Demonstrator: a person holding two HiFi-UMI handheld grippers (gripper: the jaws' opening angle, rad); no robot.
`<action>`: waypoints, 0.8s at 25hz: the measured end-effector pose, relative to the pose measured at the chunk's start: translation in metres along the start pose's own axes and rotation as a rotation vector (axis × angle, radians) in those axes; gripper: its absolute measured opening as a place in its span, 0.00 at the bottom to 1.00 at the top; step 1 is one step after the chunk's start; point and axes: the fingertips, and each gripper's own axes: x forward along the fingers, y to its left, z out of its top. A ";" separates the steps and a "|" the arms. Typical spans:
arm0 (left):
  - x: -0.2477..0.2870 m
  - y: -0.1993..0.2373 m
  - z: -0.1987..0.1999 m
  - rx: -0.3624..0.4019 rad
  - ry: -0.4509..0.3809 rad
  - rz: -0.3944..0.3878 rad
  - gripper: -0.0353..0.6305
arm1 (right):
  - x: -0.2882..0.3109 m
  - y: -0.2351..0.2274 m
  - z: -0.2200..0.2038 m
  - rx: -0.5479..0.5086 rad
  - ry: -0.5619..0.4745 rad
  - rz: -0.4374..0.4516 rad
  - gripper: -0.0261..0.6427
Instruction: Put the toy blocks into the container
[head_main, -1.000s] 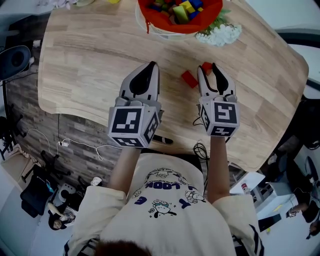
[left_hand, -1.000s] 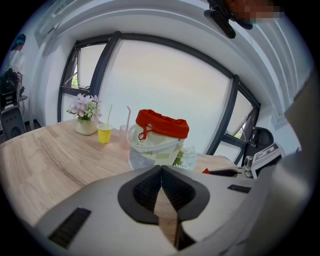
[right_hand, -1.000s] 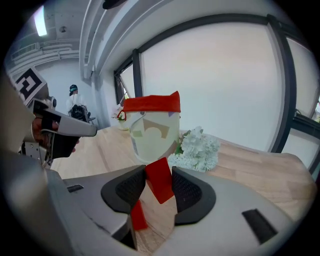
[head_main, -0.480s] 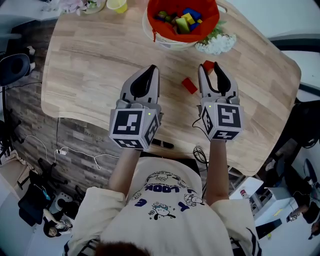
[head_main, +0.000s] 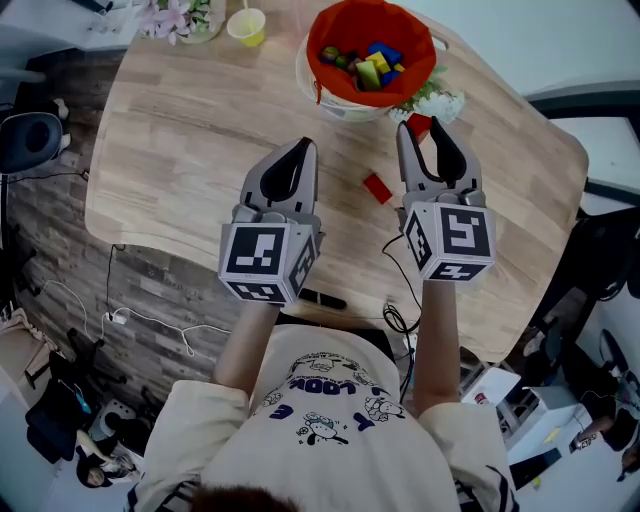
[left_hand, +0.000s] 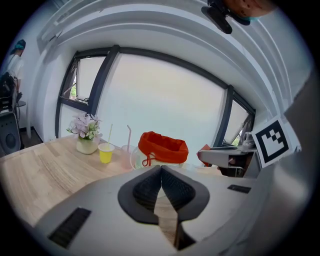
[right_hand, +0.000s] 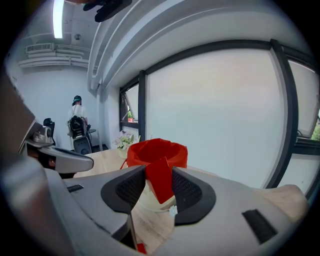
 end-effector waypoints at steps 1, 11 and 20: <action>-0.001 0.001 0.001 0.000 -0.003 0.000 0.10 | 0.002 0.001 0.005 -0.005 -0.006 0.002 0.28; 0.000 0.010 0.013 -0.013 -0.024 -0.002 0.10 | 0.022 0.008 0.047 -0.034 -0.059 0.006 0.28; 0.004 0.024 0.021 -0.022 -0.033 0.008 0.10 | 0.045 0.015 0.060 -0.059 -0.064 0.025 0.28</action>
